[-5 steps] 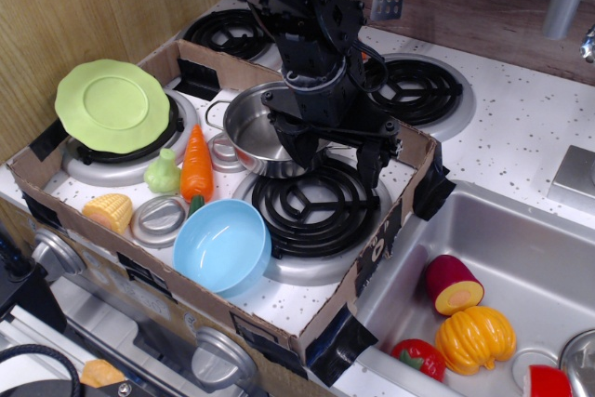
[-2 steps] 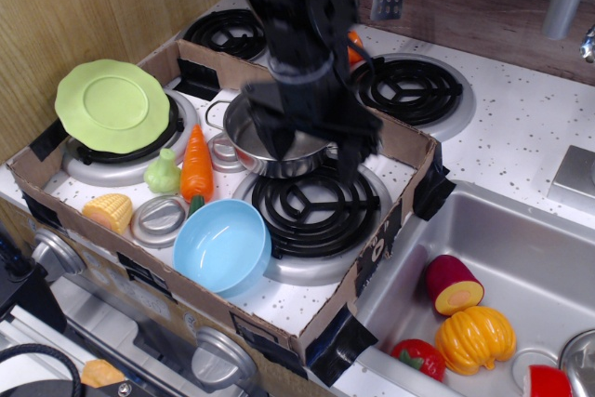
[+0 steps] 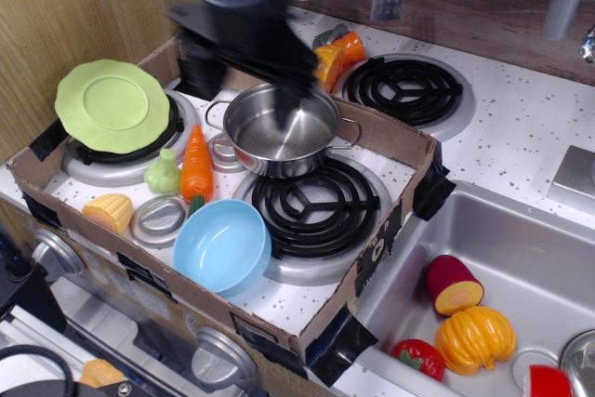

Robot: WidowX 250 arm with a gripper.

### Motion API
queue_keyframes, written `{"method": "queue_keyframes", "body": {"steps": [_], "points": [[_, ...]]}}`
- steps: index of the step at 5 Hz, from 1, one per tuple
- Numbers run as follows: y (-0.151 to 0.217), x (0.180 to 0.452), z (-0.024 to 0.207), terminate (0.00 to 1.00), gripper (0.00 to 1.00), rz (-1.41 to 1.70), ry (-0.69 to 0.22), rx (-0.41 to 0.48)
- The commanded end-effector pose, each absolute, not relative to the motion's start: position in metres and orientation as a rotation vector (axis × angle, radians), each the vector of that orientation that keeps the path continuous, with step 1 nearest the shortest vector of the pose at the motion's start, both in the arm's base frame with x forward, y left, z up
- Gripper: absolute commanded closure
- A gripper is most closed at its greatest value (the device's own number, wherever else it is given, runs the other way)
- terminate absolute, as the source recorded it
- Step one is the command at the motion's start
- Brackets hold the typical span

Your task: Put broccoli in pot

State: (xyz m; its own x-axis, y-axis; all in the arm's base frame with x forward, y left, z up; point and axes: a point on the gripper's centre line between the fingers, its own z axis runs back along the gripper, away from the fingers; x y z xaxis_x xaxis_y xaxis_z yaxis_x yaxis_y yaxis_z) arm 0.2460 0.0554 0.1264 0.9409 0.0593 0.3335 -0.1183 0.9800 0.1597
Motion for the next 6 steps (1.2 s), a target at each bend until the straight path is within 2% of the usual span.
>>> {"method": "queue_keyframes", "body": {"steps": [1, 3, 6], "points": [[0.113, 0.209, 0.104, 0.00, 0.00, 0.119, -0.364, 0.192], [0.142, 0.209, 0.080, 0.00, 0.00, 0.081, -0.389, 0.160], [0.155, 0.239, 0.073, 0.00, 0.00, 0.028, -0.372, 0.112]]}}
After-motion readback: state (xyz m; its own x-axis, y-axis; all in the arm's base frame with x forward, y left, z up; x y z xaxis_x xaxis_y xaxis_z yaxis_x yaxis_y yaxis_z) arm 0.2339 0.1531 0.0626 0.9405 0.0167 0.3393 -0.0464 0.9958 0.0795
